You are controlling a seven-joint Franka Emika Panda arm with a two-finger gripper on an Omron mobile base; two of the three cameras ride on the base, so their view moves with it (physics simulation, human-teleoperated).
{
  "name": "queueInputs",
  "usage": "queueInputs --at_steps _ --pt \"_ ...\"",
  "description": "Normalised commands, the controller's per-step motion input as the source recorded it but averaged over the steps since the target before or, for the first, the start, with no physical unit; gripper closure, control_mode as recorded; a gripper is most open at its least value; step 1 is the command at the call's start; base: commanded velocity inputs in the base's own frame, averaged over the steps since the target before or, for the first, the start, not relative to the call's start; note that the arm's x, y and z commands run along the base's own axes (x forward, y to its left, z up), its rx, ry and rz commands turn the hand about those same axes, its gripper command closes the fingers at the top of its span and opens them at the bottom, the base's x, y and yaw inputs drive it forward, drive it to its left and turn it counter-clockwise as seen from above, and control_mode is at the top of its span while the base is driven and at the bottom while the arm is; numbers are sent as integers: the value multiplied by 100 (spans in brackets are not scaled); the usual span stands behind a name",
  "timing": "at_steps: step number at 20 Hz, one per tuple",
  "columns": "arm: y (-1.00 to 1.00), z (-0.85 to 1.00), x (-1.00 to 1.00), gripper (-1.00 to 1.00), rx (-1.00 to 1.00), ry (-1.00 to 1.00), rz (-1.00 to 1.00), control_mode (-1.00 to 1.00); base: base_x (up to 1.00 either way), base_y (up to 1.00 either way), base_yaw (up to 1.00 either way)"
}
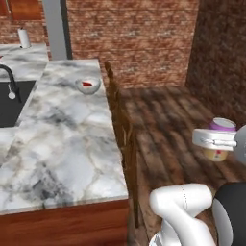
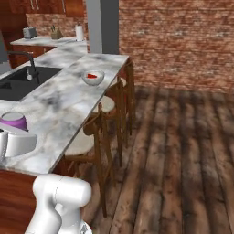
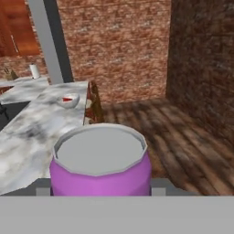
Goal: Open the fridge, grab two sodas, and place both sodas inside the bowl with ice on the dining counter.
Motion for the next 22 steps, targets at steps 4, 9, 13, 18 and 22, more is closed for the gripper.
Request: queueInputs --at_steps 4,9,13,18,22 --pt "0 0 0 100 0 0 0 100 11 -85 32" --pt "0 0 0 100 0 0 0 100 -8 -91 22" --pt "0 0 0 100 0 0 0 100 10 -92 23" --pt "0 0 0 100 0 0 0 100 48 -75 31" --pt "0 0 0 100 0 0 0 100 56 -60 37"
